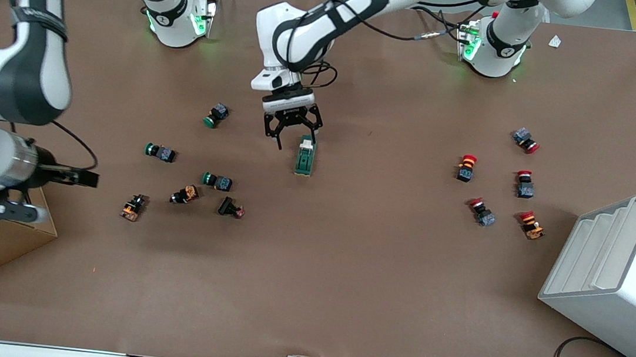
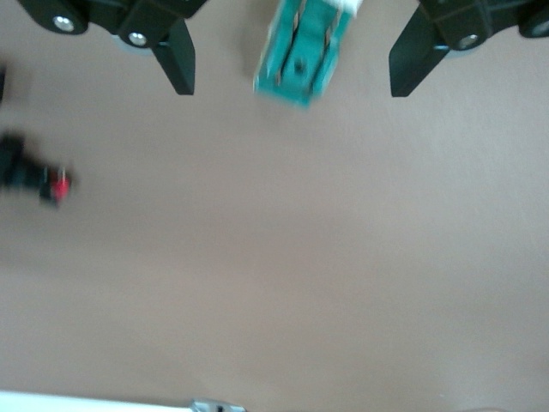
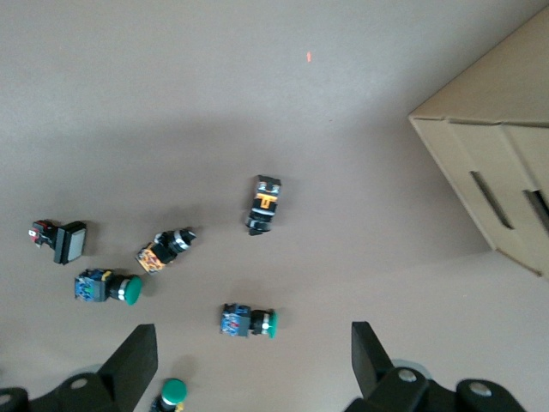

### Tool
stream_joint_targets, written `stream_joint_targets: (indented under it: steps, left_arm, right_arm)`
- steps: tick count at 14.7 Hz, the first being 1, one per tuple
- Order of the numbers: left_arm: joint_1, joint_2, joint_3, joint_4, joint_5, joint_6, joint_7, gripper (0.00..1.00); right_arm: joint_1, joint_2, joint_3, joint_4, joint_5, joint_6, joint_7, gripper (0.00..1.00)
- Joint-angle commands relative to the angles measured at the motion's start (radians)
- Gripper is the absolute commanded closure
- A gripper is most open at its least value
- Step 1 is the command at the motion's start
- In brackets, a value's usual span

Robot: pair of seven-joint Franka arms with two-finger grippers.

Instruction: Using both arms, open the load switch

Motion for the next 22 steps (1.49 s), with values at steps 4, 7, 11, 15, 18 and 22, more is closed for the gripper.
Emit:
stream_joint_targets:
  steps: [4, 7, 11, 15, 18, 22]
  left_arm:
    - [0.186, -0.172, -0.006, 0.0, -0.273, 0.003, 0.361, 0.0]
    - [0.284, -0.263, -0.008, 0.0, -0.444, -0.052, 0.534, 0.0]
    - [0.439, -0.384, -0.009, 0.008, -0.602, -0.12, 0.867, 0.0]
    - [0.578, -0.462, -0.009, 0.013, -0.732, -0.12, 1.042, 0.0]
    - [0.686, -0.525, -0.009, 0.013, -0.812, -0.19, 1.218, 0.0]
    - [0.804, -0.617, 0.043, 0.0, -0.918, -0.318, 1.536, 0.0]
  right_arm:
    - [-0.092, -0.083, 0.023, -0.032, -0.022, -0.051, -0.099, 0.0]
    - [-0.121, -0.098, 0.023, -0.028, -0.022, -0.057, -0.163, 0.0]
    - [-0.125, -0.105, 0.023, -0.026, -0.016, -0.057, -0.148, 0.0]
    - [-0.126, -0.099, 0.024, -0.023, -0.022, -0.094, -0.153, 0.0]
    - [-0.118, -0.102, 0.026, -0.02, -0.024, -0.096, -0.154, 0.0]
    - [-0.121, -0.105, 0.026, -0.002, -0.012, -0.106, -0.154, 0.0]
